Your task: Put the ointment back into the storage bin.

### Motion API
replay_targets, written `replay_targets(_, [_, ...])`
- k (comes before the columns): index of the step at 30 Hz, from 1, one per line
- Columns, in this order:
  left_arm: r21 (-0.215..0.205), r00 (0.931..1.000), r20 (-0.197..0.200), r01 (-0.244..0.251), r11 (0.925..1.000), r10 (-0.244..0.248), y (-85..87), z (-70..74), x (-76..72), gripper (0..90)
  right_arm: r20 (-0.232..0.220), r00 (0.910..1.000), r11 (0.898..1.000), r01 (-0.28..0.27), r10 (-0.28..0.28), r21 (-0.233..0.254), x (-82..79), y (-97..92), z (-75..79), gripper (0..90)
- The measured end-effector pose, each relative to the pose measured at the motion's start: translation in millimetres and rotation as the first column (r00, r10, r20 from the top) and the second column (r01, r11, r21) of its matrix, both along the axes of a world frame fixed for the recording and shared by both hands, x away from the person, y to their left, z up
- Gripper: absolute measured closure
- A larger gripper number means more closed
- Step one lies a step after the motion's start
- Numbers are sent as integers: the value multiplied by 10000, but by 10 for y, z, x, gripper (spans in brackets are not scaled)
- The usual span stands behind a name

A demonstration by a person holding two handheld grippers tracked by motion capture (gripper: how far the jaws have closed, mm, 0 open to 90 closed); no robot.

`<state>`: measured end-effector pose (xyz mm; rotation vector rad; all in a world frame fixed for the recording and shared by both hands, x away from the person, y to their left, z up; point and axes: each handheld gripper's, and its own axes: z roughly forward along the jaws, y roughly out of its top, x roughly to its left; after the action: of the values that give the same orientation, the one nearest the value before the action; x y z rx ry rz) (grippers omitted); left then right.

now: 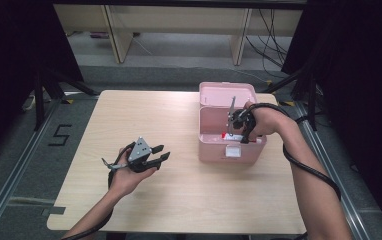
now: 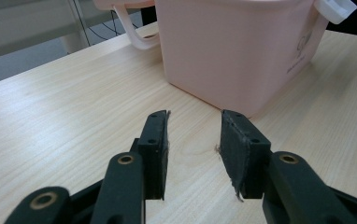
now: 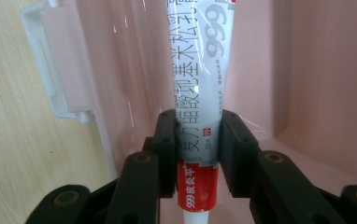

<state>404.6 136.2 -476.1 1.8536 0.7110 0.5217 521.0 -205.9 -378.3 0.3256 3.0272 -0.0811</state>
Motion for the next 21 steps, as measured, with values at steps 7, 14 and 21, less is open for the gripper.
replay_targets(7, [-17, 10000, 2, 8, 10000, -8, 1, 3, 1, 614, -123, 9999, 10000, -71, 71, -7, 15, -11, -42, 713])
replay_targets(14, [51, 10000, -33, -47, 10000, 47, 3, 1, -5, 614, -206, 9996, 9997, -212, 209, -140, 31, -4, -78, 713])
replay_targets(21, [72, 10000, -33, -50, 10000, 50, 15, -6, -4, 613, -268, 9992, 9994, -303, 299, -160, 46, 4, -108, 713])
